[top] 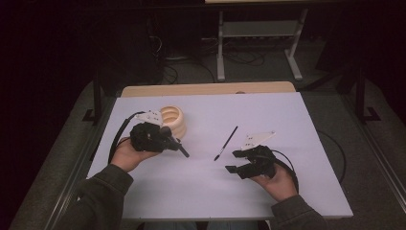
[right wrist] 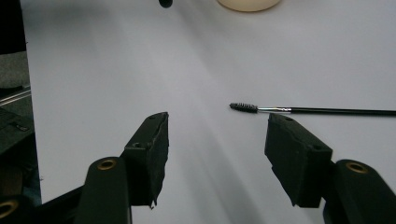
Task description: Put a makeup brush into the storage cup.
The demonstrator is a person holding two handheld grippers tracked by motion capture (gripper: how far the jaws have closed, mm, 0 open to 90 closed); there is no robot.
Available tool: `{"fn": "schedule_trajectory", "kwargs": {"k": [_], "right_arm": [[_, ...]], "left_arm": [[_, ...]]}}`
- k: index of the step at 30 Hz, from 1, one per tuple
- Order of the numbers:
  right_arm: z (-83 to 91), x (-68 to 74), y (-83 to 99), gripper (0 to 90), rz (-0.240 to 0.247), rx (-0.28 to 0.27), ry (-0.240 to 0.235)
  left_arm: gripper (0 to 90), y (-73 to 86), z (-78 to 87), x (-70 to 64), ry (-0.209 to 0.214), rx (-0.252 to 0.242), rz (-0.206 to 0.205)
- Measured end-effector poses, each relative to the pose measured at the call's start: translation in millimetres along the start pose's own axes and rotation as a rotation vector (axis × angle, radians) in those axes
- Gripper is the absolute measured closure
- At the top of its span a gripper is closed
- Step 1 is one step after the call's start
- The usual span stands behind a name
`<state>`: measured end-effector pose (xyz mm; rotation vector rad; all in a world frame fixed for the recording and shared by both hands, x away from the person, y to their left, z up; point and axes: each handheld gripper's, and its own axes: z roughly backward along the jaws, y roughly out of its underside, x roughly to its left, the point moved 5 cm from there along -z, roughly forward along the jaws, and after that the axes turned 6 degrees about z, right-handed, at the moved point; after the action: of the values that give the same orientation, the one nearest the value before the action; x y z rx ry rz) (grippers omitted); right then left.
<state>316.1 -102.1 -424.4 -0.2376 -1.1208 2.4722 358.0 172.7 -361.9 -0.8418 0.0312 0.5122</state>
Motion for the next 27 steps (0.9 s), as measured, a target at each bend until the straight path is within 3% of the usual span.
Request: {"fn": "schedule_trajectory", "kwargs": {"k": [14,27], "right_arm": [[13.6,-11.3,11.0,33.1,-0.050,-0.003,0.027],[25.7,-17.7,17.7,30.5,-0.076,-0.021,0.055]], "left_arm": [[78.4,-23.2,22.7,17.9,-0.042,-0.033,0.038],[78.4,-40.0,31.5,33.1,-0.060,-0.045,0.083]]}}
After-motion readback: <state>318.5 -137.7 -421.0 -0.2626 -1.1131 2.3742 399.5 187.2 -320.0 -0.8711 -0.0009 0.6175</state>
